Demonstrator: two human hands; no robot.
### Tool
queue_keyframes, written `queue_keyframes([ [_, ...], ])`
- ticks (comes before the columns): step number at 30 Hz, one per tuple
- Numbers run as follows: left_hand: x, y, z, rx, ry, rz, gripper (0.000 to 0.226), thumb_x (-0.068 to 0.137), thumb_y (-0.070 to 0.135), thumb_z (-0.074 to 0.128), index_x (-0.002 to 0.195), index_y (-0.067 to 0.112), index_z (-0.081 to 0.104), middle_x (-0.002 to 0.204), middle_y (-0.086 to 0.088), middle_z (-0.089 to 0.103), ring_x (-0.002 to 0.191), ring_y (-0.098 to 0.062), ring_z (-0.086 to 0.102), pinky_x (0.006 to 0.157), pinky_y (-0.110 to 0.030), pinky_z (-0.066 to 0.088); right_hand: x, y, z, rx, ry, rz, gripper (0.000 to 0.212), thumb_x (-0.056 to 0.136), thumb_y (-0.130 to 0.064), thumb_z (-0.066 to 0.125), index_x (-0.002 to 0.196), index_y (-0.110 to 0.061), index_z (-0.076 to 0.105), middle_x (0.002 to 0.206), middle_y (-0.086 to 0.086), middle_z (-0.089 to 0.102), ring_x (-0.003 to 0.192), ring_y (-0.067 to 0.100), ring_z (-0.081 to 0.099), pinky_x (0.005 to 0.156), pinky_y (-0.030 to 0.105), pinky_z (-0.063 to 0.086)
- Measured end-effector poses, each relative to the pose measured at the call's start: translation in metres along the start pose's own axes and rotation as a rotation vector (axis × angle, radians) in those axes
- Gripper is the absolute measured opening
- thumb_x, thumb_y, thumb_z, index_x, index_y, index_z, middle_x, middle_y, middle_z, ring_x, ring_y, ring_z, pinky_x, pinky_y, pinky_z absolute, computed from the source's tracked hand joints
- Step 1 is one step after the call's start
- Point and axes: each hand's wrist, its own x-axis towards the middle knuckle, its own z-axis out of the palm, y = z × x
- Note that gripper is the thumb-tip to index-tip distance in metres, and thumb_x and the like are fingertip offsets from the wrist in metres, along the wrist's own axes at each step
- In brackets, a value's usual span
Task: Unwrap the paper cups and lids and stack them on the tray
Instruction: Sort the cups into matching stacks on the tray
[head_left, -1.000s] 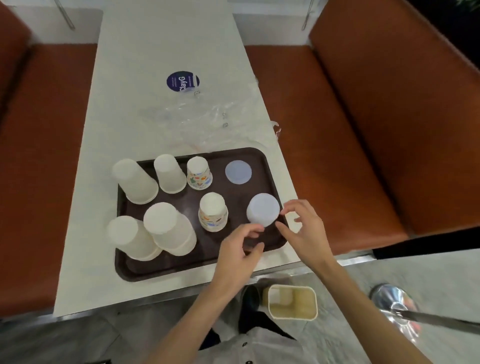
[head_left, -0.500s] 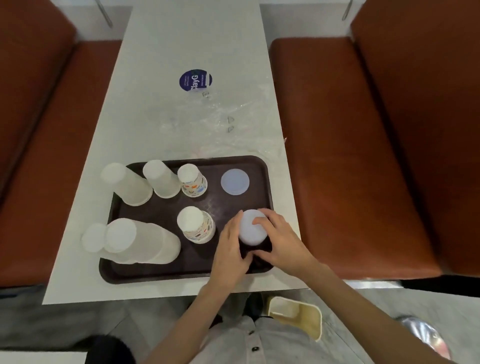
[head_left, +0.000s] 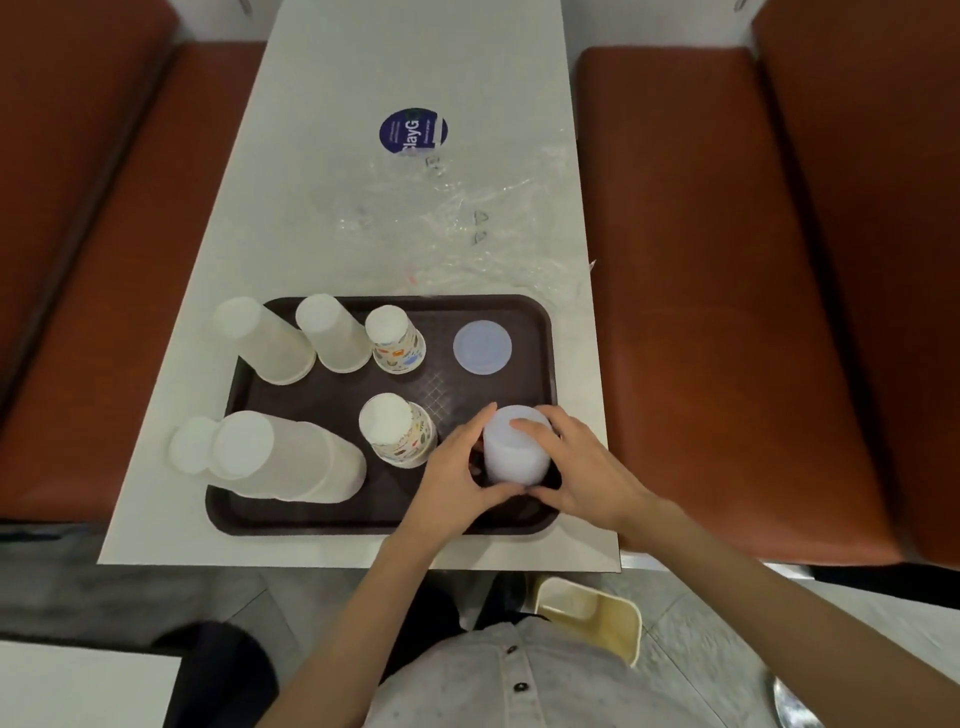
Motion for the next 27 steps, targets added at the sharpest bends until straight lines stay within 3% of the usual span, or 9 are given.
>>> queue_keyframes([
  [5,-0.01,0.008,0.008,-0.083,0.009,-0.077,0.093,0.075,0.019,0.084,0.152,0.03,0.033,0.14,0.018,0.048,0.125,0.005,0.047,0.09,-0.019,0.052,-0.001,0.001,0.006,-0.078,-0.003,-0.037,0.082,0.076,-0.03,0.08,0.144,-0.02,0.035,0.156,0.014,0.024,0.134,0.035,0.039,0.112,0.04,0.035],
  [8,-0.011,0.02,0.008,-0.462,0.006,-0.333,0.076,0.076,0.023,0.075,0.143,0.039,0.044,0.135,0.018,0.054,0.121,0.001,0.054,0.092,-0.023,0.052,-0.003,0.005,0.008,-0.109,0.027,-0.104,0.076,0.082,-0.028,0.076,0.145,-0.022,0.034,0.152,0.012,0.03,0.13,0.033,0.042,0.112,0.039,0.036],
  [10,-0.009,0.025,0.009,-0.691,0.077,-0.518,0.053,0.082,0.029,0.068,0.133,0.033,0.055,0.129,0.009,0.061,0.117,-0.008,0.059,0.091,-0.03,0.054,-0.007,0.006,0.01,-0.099,0.036,-0.126,0.073,0.086,-0.027,0.072,0.147,-0.023,0.033,0.15,0.011,0.032,0.128,0.031,0.043,0.111,0.035,0.034],
  [13,-0.006,0.034,0.012,-0.607,0.133,-0.591,0.028,0.09,0.019,0.068,0.117,0.019,0.062,0.117,-0.003,0.068,0.108,-0.017,0.066,0.092,-0.039,0.057,-0.013,0.008,0.017,-0.07,0.069,-0.128,0.072,0.088,-0.022,0.07,0.15,-0.023,0.033,0.15,0.011,0.032,0.131,0.029,0.041,0.113,0.034,0.03],
  [16,0.001,0.039,0.009,-0.461,0.093,-0.625,0.036,0.084,0.009,0.072,0.118,0.012,0.062,0.111,-0.005,0.069,0.104,-0.02,0.066,0.095,-0.043,0.056,-0.017,0.007,0.022,-0.032,0.112,-0.155,0.074,0.087,-0.013,0.071,0.149,-0.019,0.033,0.148,0.012,0.031,0.133,0.028,0.039,0.115,0.038,0.031],
  [19,0.01,0.04,0.002,-0.394,0.011,-0.638,0.038,0.08,0.014,0.075,0.117,0.01,0.064,0.108,-0.006,0.07,0.1,-0.018,0.067,0.089,-0.036,0.058,-0.017,0.008,0.023,-0.001,0.136,-0.148,0.076,0.086,-0.008,0.071,0.149,-0.019,0.031,0.148,0.011,0.031,0.133,0.028,0.039,0.115,0.034,0.03],
  [22,0.014,0.038,0.0,-0.345,-0.066,-0.634,0.031,0.08,0.018,0.075,0.109,0.009,0.068,0.104,-0.007,0.071,0.089,-0.013,0.067,0.068,-0.022,0.053,-0.017,0.009,0.023,0.045,0.134,-0.134,0.075,0.086,-0.007,0.07,0.148,-0.018,0.031,0.149,0.009,0.03,0.133,0.026,0.041,0.115,0.03,0.03],
  [27,0.019,0.039,-0.001,-0.346,-0.057,-0.689,0.042,0.077,0.022,0.076,0.114,0.016,0.058,0.108,0.0,0.065,0.094,-0.01,0.062,0.067,-0.022,0.049,-0.016,0.01,0.024,0.097,0.146,-0.131,0.076,0.085,-0.005,0.071,0.148,-0.019,0.031,0.15,0.006,0.028,0.135,0.022,0.04,0.111,0.032,0.04],
])
